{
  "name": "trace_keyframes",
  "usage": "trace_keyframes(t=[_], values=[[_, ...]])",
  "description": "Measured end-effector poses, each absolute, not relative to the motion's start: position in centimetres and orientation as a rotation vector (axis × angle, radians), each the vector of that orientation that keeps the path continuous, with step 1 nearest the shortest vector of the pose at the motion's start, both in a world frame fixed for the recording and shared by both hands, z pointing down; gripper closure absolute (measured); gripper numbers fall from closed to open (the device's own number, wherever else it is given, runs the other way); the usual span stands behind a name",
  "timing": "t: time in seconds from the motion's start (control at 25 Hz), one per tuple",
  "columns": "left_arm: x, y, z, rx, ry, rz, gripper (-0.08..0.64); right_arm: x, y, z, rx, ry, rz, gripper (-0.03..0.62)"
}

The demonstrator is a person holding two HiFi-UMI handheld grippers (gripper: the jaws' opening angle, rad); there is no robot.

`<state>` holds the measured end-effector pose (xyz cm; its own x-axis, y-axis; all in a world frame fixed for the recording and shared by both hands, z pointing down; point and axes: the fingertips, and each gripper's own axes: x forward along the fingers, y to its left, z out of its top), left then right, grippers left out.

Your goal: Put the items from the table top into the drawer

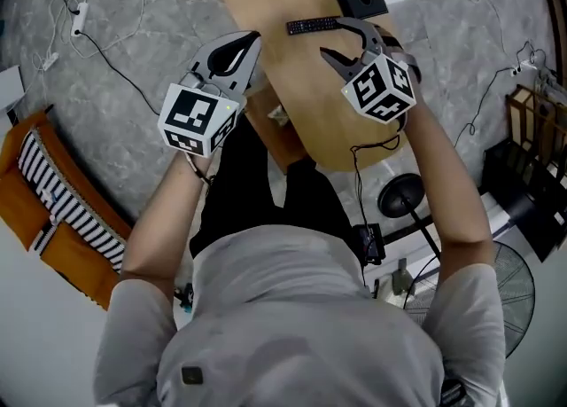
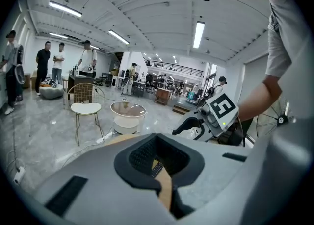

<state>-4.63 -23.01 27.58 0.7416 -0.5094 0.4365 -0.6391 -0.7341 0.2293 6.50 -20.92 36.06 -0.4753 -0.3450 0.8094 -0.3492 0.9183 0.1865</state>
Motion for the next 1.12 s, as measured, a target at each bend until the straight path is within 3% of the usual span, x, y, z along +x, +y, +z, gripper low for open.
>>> trace_keyframes(t=[0.68,1.12], values=[[-4.1,-27.1,43.6,2.499,-0.778,0.623,0.551,7.8,-23.4,58.2,0.117,-1.866,-0.012,0.336],[-3.6,-27.5,50.5,2.439,-0.733,0.644,0.551,9.0,-24.0,68.0,-0.030,-1.727,-0.002,0.333]])
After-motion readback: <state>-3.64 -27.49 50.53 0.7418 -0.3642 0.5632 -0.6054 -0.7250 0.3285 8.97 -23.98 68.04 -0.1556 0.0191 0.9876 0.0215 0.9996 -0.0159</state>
